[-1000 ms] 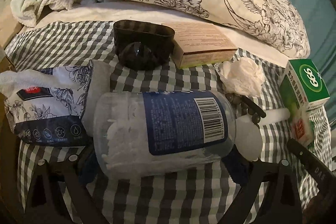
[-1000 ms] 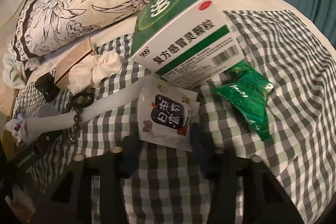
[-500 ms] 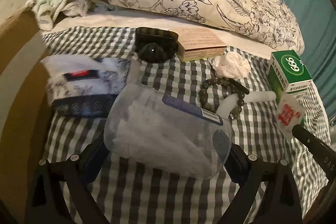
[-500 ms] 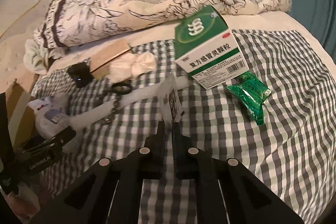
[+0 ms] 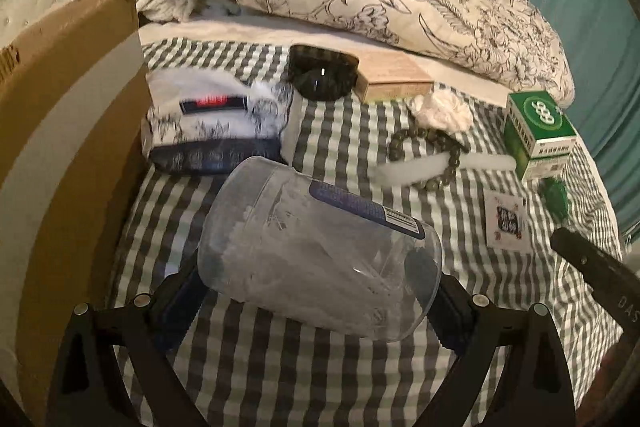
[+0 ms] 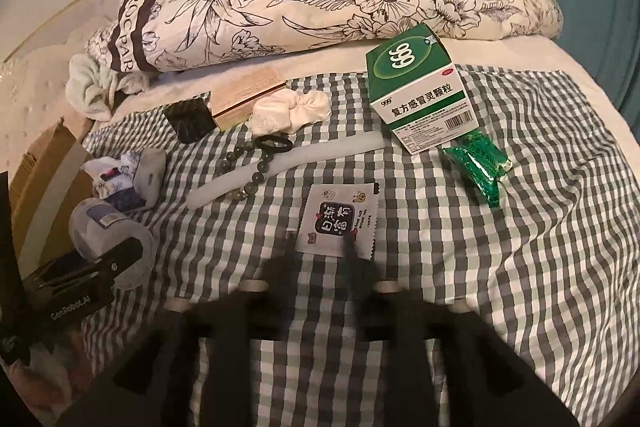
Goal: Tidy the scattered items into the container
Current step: 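Lift the clear jar with the left tool while the right tool grasps the white sachet, then carry the jar and sachet over the cardboard box and open both tools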
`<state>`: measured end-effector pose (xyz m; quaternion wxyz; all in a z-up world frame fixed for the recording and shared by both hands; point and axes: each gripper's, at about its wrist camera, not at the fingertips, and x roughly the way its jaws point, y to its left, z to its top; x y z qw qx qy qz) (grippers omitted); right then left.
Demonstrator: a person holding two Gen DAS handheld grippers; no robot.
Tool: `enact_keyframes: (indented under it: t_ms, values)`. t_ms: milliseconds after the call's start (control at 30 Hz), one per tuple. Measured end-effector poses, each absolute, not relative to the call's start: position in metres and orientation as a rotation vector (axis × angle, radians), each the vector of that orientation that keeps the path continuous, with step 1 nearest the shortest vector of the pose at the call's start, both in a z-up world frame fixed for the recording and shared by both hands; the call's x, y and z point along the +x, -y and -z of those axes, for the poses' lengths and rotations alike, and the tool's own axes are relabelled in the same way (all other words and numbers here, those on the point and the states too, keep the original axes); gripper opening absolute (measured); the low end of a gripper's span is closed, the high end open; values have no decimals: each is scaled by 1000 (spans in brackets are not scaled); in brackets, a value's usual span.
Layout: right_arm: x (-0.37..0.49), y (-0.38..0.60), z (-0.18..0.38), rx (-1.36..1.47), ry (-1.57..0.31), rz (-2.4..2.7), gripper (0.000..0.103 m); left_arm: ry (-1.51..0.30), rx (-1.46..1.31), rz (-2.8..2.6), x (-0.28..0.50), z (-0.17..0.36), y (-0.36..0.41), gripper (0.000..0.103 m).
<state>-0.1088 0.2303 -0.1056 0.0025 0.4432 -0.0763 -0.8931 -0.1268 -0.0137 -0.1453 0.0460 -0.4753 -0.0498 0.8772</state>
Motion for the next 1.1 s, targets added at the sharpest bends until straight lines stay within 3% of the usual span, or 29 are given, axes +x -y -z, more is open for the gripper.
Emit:
enact_keyframes:
  t_ms: [33,67,433,500,533,633,1100]
  values:
    - [-110,-229,107,1391,232,2809,61,145,-1454,-2675,-125,147,13,97]
    - [-113,-229,109,1394,234,2812,63,139,-1457,-2675,-125,149,13,97]
    - [-175,-233,168,1578,269,2771,65,176,-1481,-2652,-132,159,20,97]
    - [-177,-232,167,1553,248,2795,59,185,-1496,-2646,-133,164,22,97]
    - [-176,-233,167,1547,233,2811,47,189,-1499,-2644,-134,165,22,97]
    - [-173,-238,163,1528,253,2811,43,194,-1500,-2644,-134,166,23,97]
    - [-104,-210,87,1320,143,2774,42,142,-1434,-2721,-113,123,18,97]
